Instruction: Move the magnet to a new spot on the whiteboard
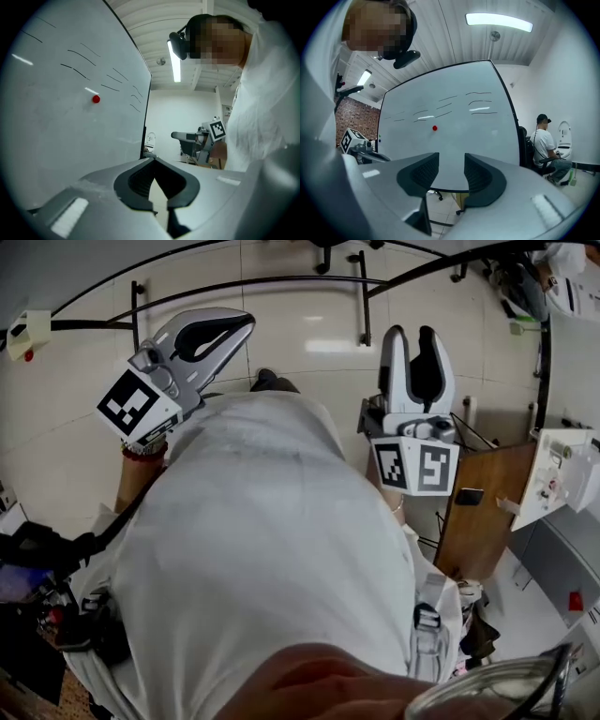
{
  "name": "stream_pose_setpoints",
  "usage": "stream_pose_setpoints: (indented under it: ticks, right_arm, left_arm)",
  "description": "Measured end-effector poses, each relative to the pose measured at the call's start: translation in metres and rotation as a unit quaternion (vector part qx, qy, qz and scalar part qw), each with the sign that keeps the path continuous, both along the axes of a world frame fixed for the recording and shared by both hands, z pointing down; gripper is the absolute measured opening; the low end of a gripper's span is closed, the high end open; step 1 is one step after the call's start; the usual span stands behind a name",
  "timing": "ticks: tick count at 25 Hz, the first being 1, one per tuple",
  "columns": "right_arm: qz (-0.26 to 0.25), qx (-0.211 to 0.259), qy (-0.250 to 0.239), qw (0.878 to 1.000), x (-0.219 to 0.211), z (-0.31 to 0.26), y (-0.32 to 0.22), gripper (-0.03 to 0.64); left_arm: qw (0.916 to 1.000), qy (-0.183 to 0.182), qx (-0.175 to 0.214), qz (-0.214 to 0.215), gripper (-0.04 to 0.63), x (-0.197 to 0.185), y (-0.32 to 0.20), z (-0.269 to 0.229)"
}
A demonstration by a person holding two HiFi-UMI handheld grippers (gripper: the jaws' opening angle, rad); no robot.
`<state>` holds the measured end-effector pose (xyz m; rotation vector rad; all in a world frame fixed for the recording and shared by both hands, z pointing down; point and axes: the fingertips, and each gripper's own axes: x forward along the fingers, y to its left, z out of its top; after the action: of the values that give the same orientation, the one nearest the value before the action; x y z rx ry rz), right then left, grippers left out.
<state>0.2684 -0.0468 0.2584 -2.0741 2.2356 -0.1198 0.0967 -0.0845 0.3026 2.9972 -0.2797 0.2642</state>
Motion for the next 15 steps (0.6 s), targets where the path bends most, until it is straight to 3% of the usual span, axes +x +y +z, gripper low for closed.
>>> stream_pose_setpoints:
  ticks: [5, 10, 15]
  right_arm:
    - [-0.015, -0.016, 0.000, 1.000, -0.010, 0.013, -0.011, 0.163]
    - [-0.081, -0.007, 0.001, 0.997, -0.081, 0.007, -0.028, 0.163]
    - [-0.143, -0.011, 0.010, 0.990, -0.165, -0.013, -0.018, 0.163]
  left_arm:
    - [0.9996, 0.000, 0.004, -0.029, 0.003, -0.028, 0.002, 0.001]
    - [0.9950, 0.001, -0.002, -0.100, 0.003, -0.100, 0.010, 0.008]
    - [0.9901, 0.015, -0.012, -0.139, 0.003, -0.164, 0.042, -0.008]
